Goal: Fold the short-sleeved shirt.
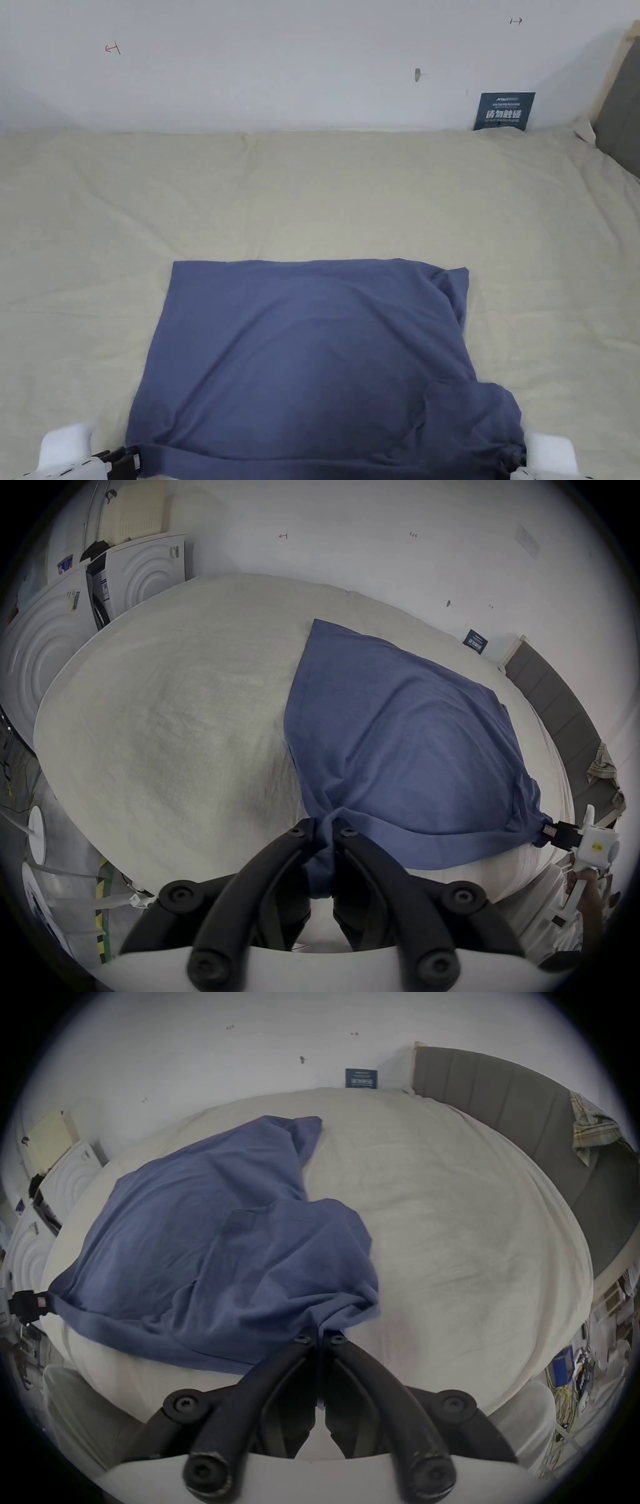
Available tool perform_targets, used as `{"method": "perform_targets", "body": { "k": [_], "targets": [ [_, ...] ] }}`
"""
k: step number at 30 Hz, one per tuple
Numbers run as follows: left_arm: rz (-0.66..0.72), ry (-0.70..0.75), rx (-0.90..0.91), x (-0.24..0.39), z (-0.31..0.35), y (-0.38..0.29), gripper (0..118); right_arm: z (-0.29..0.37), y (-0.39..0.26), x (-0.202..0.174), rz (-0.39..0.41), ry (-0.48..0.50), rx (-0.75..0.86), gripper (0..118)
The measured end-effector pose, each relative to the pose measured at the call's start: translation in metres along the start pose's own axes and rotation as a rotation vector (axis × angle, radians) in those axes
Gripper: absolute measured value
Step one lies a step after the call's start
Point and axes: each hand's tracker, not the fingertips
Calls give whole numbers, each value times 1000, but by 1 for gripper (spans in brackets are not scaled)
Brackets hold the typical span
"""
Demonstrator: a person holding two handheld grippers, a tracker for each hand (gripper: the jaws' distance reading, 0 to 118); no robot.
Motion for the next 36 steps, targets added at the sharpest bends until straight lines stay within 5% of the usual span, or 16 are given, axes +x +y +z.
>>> {"method": "perform_targets", "body": {
  "k": [8,17,23,32,33,35,36],
  "targets": [
    [77,-24,25,-5,-6,28,9,34,51,-15,31,6,149,1],
    [39,-11,81,5,-41,111,9,-1,145,-31,35,29,252,1],
    [-54,43,-31,13,-106,145,9,-68,170,-32,6,11,138,1],
    [2,72,-152,12,-163,144,11,-134,162,-20,-108,-18,-48,10],
    [25,69,-144,12,-160,146,21,-131,162,-22,-105,-20,-54,22],
    [52,58,-152,10,-152,152,73,-120,162,-24,-88,-45,-27,67],
    [64,53,-151,10,-145,153,88,-112,164,-24,-80,-55,-14,79]
  ]
}}
